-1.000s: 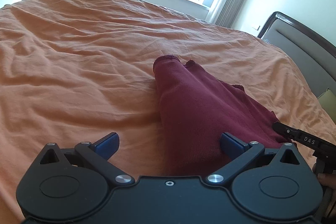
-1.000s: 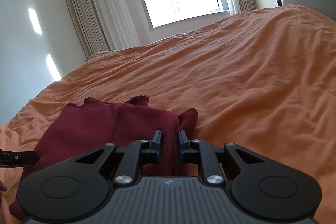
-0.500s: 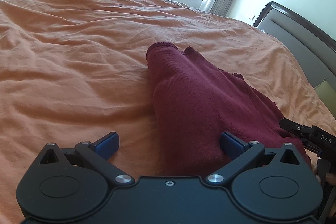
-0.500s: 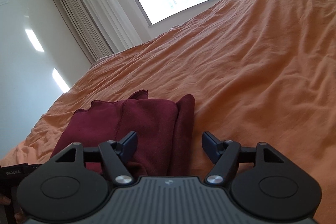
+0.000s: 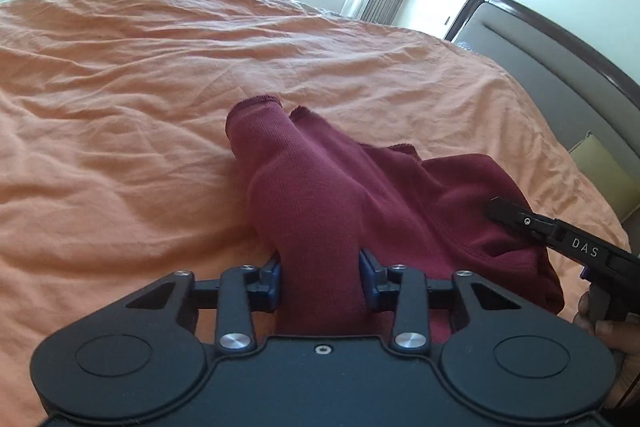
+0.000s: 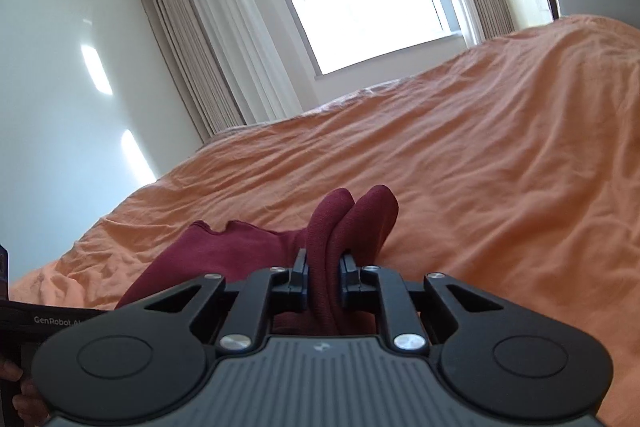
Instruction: Fold small clothes
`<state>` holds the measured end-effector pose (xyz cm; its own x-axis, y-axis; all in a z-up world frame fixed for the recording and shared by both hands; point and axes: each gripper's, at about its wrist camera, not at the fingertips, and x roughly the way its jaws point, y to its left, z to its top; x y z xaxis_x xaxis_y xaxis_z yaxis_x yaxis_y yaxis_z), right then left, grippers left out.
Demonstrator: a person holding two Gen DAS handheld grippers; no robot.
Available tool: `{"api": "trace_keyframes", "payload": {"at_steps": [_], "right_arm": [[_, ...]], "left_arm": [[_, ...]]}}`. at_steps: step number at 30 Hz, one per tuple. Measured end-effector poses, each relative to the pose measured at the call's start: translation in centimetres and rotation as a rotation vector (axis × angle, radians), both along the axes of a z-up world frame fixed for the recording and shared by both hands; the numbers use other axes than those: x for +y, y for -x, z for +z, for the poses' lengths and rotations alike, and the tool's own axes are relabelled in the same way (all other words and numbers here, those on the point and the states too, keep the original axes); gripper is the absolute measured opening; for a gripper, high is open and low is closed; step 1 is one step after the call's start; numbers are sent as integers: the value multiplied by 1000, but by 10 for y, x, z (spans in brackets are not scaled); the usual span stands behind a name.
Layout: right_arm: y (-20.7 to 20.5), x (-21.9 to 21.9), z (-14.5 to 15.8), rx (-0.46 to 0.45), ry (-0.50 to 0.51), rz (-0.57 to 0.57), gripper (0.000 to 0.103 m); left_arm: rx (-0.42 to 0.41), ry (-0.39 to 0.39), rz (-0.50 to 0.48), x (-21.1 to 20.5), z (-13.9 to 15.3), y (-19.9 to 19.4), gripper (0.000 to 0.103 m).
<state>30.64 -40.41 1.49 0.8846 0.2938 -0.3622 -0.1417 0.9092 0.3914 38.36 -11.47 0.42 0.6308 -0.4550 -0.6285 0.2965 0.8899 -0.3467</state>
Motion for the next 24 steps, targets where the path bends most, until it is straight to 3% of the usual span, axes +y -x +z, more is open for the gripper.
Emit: {"api": "trace_keyframes", "payload": {"at_steps": [3, 6, 9, 12, 21, 24], "right_arm": [[-6, 22, 16, -53, 14, 35, 16], [-20, 43, 28, -88, -16, 70, 16], [-38, 62, 32, -90, -67, 100, 15], [-57, 80, 26, -64, -92, 123, 16], [-76, 110, -12, 24, 29, 87, 16], [-70, 107, -16, 48, 40, 62, 23]], "left_arm": [[-44, 2, -2, 7, 19, 0, 32], [-123, -49, 24, 15, 42, 4, 32], [-175, -75, 66, 36, 61, 6, 32], [-174, -82, 123, 64, 69, 3, 32], [-67, -77, 235, 110, 26, -9, 34], [-63, -68, 249, 115, 17, -8, 38]]}}
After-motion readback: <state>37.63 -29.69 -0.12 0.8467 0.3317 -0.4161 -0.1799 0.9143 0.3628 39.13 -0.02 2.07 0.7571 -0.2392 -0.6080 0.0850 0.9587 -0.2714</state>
